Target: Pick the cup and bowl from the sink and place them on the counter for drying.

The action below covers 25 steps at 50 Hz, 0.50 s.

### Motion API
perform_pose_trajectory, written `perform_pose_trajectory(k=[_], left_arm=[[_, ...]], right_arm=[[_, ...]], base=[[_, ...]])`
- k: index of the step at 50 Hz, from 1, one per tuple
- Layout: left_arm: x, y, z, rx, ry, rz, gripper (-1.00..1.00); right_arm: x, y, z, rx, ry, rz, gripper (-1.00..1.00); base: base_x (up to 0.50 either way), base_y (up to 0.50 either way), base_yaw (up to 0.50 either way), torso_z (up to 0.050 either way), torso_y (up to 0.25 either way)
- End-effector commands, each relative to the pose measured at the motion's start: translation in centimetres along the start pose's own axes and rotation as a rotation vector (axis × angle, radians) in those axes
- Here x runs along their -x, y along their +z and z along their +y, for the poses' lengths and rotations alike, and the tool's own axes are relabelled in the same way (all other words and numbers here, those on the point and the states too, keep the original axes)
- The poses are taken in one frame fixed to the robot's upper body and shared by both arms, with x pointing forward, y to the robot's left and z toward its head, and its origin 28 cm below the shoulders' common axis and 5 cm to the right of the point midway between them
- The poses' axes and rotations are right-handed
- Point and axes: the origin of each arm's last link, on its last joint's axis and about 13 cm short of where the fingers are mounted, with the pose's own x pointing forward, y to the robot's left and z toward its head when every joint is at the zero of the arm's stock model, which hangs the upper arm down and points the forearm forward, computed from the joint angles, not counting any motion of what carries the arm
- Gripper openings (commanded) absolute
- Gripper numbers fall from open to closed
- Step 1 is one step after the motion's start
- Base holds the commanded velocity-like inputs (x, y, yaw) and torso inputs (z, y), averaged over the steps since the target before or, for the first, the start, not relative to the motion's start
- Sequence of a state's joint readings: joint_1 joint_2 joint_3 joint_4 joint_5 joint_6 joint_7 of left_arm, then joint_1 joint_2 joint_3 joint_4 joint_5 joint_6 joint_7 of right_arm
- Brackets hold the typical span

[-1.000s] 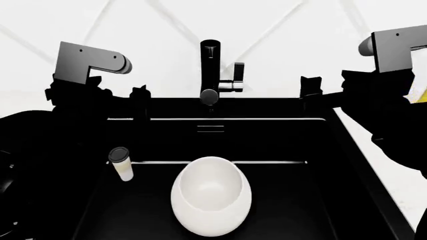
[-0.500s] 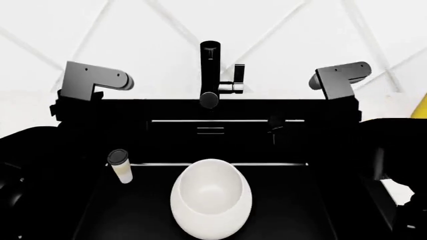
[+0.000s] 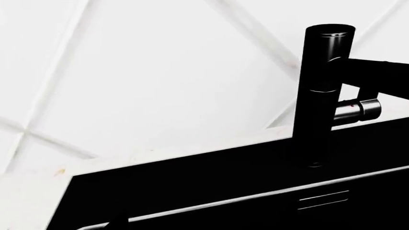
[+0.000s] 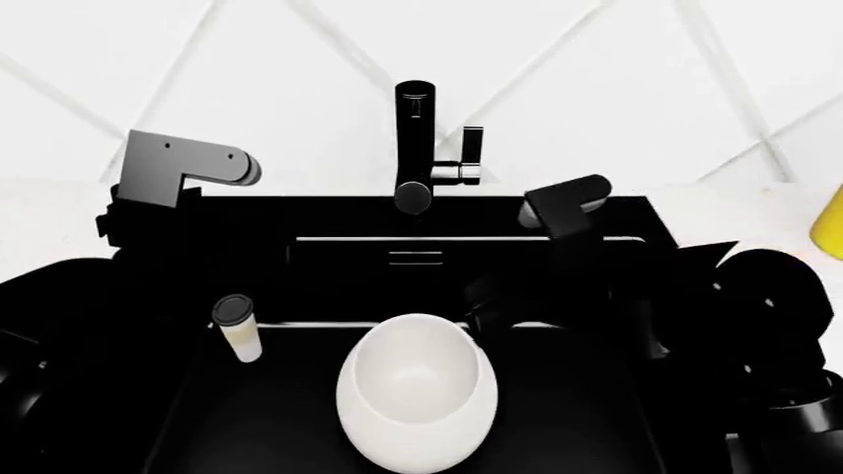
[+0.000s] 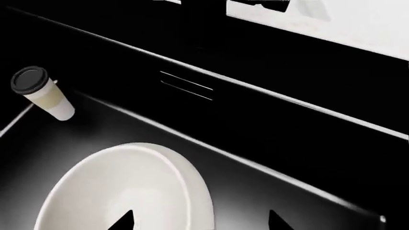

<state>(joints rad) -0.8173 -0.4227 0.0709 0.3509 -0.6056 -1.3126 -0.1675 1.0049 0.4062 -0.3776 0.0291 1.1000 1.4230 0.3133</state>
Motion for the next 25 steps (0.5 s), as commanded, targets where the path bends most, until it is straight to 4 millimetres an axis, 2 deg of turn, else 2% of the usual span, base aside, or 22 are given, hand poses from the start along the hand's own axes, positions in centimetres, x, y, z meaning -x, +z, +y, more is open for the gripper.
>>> perform_pose_trajectory(k=[1,13,25], left_arm=[[0.1,-0.2,0.0,0.003,0.000,0.000,1.00],[0.1,-0.6,0.0,0.008,0.003,0.006,1.00],[0.1,-1.2,0.1,0.015,0.001,0.012,1.00]], right_arm=[[-2.7,-0.7,0.3,0.012,0.042,0.064,1.00],[-5.5,-1.0,0.5,0.015,0.069,0.108,1.00],[-8.1,-2.5,0.7,0.022,0.086,0.153,1.00]], base=[[0.00,0.00,0.00,0.000,0.000],[0.00,0.00,0.00,0.000,0.000],[0.00,0.00,0.00,0.000,0.000]])
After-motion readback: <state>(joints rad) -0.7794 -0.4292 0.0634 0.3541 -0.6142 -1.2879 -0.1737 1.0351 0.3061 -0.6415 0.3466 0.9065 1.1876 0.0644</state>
